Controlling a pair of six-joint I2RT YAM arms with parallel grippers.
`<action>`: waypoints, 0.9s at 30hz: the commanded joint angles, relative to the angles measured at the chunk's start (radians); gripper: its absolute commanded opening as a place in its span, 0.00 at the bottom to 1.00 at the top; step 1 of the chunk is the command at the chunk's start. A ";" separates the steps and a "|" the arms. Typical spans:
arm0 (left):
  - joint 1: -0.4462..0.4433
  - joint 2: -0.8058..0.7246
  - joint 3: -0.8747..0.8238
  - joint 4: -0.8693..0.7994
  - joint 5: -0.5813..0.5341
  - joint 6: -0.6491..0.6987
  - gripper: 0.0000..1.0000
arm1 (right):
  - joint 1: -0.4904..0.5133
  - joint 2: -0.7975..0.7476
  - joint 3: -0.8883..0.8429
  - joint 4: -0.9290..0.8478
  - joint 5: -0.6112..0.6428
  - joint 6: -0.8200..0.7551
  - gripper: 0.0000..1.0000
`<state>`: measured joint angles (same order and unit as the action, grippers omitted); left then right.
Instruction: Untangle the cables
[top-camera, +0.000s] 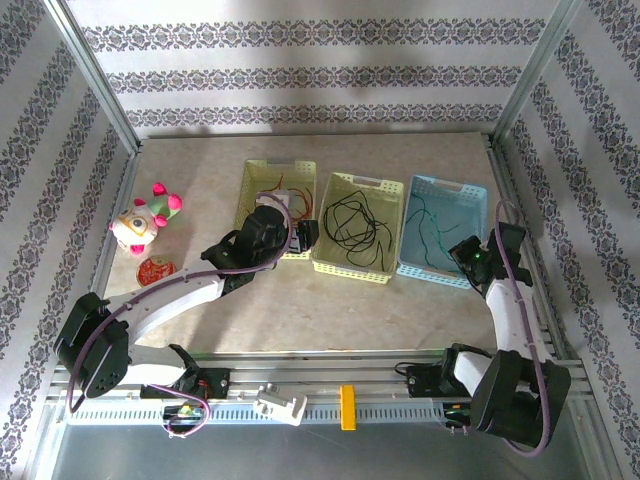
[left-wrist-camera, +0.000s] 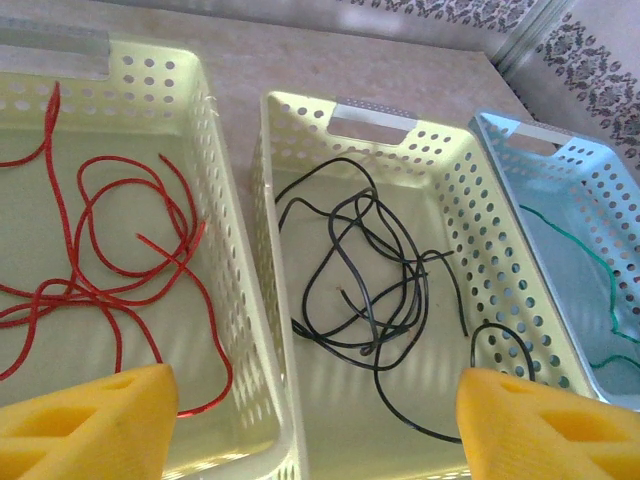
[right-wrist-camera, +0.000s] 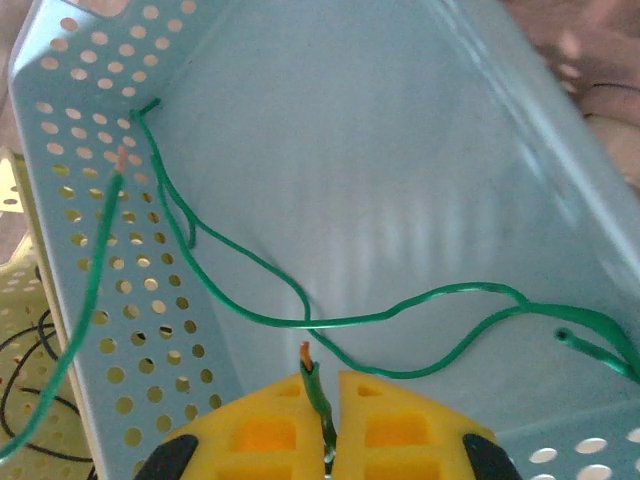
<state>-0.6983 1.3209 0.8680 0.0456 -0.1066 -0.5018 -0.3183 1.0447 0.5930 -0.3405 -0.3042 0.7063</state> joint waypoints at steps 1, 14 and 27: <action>0.006 0.013 0.034 -0.033 -0.021 0.018 0.73 | -0.005 0.022 0.030 0.004 -0.039 -0.015 0.01; 0.006 0.017 0.055 -0.051 -0.024 0.038 0.74 | -0.005 0.042 0.015 0.024 -0.021 0.004 0.55; 0.006 0.029 0.050 -0.043 -0.033 0.042 0.76 | -0.004 -0.063 0.022 -0.005 0.009 -0.002 0.61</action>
<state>-0.6983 1.3411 0.9054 0.0101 -0.1173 -0.4755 -0.3183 1.0210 0.5976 -0.3195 -0.3225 0.7074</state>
